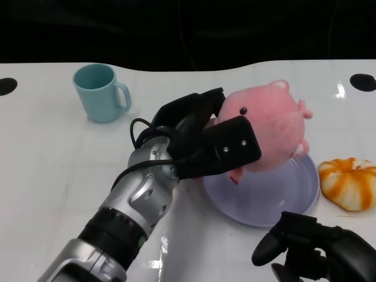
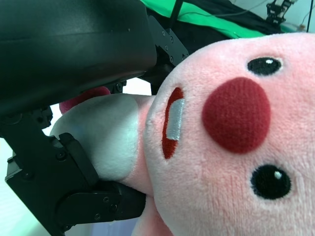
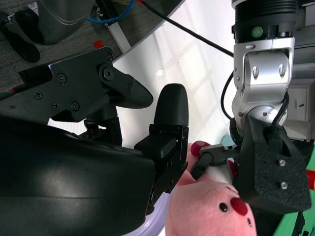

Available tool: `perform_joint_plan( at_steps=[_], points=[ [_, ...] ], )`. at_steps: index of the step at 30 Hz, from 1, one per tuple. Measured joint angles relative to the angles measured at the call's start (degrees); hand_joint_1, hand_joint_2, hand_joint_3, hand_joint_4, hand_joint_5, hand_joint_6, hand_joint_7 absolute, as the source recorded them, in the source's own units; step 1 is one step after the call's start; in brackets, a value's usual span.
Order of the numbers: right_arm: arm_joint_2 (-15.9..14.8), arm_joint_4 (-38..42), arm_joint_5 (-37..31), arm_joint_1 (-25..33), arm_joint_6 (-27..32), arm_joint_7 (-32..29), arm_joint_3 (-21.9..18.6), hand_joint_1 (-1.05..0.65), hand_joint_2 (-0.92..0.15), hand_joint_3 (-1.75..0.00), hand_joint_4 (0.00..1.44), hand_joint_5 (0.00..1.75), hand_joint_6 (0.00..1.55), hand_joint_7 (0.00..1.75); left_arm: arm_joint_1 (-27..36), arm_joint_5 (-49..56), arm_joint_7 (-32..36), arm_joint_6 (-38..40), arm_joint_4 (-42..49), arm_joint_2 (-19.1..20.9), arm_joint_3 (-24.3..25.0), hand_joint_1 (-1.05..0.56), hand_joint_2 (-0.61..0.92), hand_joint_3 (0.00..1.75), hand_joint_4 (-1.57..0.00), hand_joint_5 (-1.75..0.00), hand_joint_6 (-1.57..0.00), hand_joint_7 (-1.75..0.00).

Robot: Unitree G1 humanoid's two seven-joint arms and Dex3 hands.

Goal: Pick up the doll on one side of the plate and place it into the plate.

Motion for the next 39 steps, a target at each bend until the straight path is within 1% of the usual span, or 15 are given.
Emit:
perform_joint_plan(
  at_steps=[3, 5, 6, 8, 9, 10, 11, 12, 14, 15, 16, 19, 24, 33, 39],
  points=[
    [0.0, -0.1, -0.2, 0.0, 0.1, -0.3, 0.2, -0.17, -0.74, -0.85, 0.59, 1.71, 0.51, 1.34, -0.6, 0.0, 0.1, 0.0, 2.4, -1.3, -0.2, -0.18, 0.42, 1.16, -0.94, -1.75, -0.7, -1.72],
    [0.0, -0.1, -0.4, 0.0, 0.1, -0.4, 0.4, -0.17, -0.74, -0.86, 0.59, 1.71, 0.51, 1.34, -0.6, 0.1, 0.7, 0.1, 3.9, -1.9, -0.3, -0.19, 0.46, 1.05, -0.92, -1.75, -0.69, -1.6],
    [0.0, -0.1, -0.5, 0.0, 0.1, -0.4, 0.5, -0.17, -0.73, -0.87, 0.59, 1.71, 0.51, 1.34, -0.6, 0.1, 1.0, 0.1, 4.5, -2.3, -0.3, -0.21, 0.5, 0.92, -0.87, -1.75, -0.71, -1.28],
    [0.0, -0.2, -0.5, 0.0, 0.5, -0.4, 0.6, -0.17, -0.73, -0.88, 0.58, 1.71, 0.51, 1.34, -0.7, 0.0, 1.6, 0.2, 5.2, -2.8, -0.2, -0.22, 0.56, 0.74, -0.82, -1.75, -0.76, -0.92],
    [0.0, -0.2, -0.5, -0.1, 0.8, -0.5, 0.7, -0.16, -0.73, -0.88, 0.58, 1.71, 0.51, 1.34, -0.7, -0.1, 1.7, 0.2, 5.5, -3.0, -0.2, -0.25, 0.62, 0.61, -0.76, -1.72, -0.72, -0.71],
    [0.0, -0.4, -0.5, -0.1, 1.1, -0.5, 0.7, -0.16, -0.73, -0.89, 0.58, 1.71, 0.51, 1.34, -0.7, -0.4, 1.3, 0.1, 5.6, -3.0, -0.1, -0.31, 0.76, 0.39, -0.55, -1.33, -0.63, -0.46],
    [0.0, -0.5, -0.5, -0.1, 1.2, -0.5, 0.7, -0.16, -0.72, -0.89, 0.58, 1.71, 0.5, 1.34, -0.7, -0.8, 0.5, -0.3, 5.6, -3.0, -0.1, -0.34, 0.84, 0.25, -0.49, -1.11, -0.6, -0.33],
    [0.0, -0.7, -0.5, -0.1, 1.3, -0.5, 0.7, -0.16, -0.72, -0.89, 0.57, 1.7, 0.5, 1.34, -0.7, -1.2, -0.6, -1.0, 5.6, -2.8, -0.1, -0.43, 0.89, 0.19, -0.35, -0.81, -0.49, -0.19],
    [0.0, -1.1, -0.5, -0.2, 1.5, -0.5, 0.8, -0.15, -0.72, -0.89, 0.58, 1.7, 0.5, 1.34, -0.7, -2.2, -3.4, -2.4, 5.5, -2.0, -0.2, -0.55, 0.91, 0.2, -0.15, -0.57, -0.33, -0.06],
    [0.0, -1.2, -0.5, -0.3, 1.7, -0.5, 0.8, -0.15, -0.72, -0.89, 0.58, 1.7, 0.5, 1.34, -0.7, -2.4, -4.9, -3.0, 5.1, -1.6, -0.6, -0.59, 0.92, 0.2, -0.09, -0.52, -0.29, -0.04],
    [0.0, -1.2, -0.5, -0.4, 1.8, -0.5, 0.8, -0.15, -0.72, -0.89, 0.58, 1.7, 0.51, 1.34, -0.7, -2.3, -6.0, -3.3, 4.7, -1.1, -1.2, -0.68, 0.92, 0.25, -0.04, -0.29, -0.17, -0.02],
    [0.0, -1.2, -0.4, -0.4, 1.9, -0.5, 0.7, -0.14, -0.72, -0.9, 0.58, 1.7, 0.51, 1.34, -0.7, -0.6, -8.5, -3.7, 3.2, 0.7, -3.4, -0.84, 0.92, 0.31, 0.0, -0.04, -0.03, 0.0],
    [-0.1, -1.2, -0.4, -0.4, 2.1, -0.4, 0.7, -0.15, -0.71, -0.91, 0.58, 1.69, 0.51, 1.34, -0.7, 1.9, -10.0, -3.7, 1.4, 2.2, -5.8, -0.97, 0.92, 0.42, 0.0, 0.0, 0.0, 0.0],
    [-0.1, -1.2, -0.4, -0.5, 2.0, -0.1, 0.2, -0.15, -0.72, -0.9, 0.58, 1.69, 0.51, 1.33, 0.7, 2.2, -10.5, -4.1, -4.5, 4.0, -5.9, -0.97, 0.92, 0.41, -0.01, 0.0, -0.03, -0.02],
    [-0.2, -0.9, -0.1, -0.5, 1.6, 0.4, -0.1, -0.15, -0.73, -0.89, 0.58, 1.7, 0.52, 1.33, 6.1, 1.7, -10.8, -6.0, -12.9, 7.4, -4.8, -0.95, 0.92, 0.39, -0.06, -0.04, -0.06, -0.03]
  ],
)
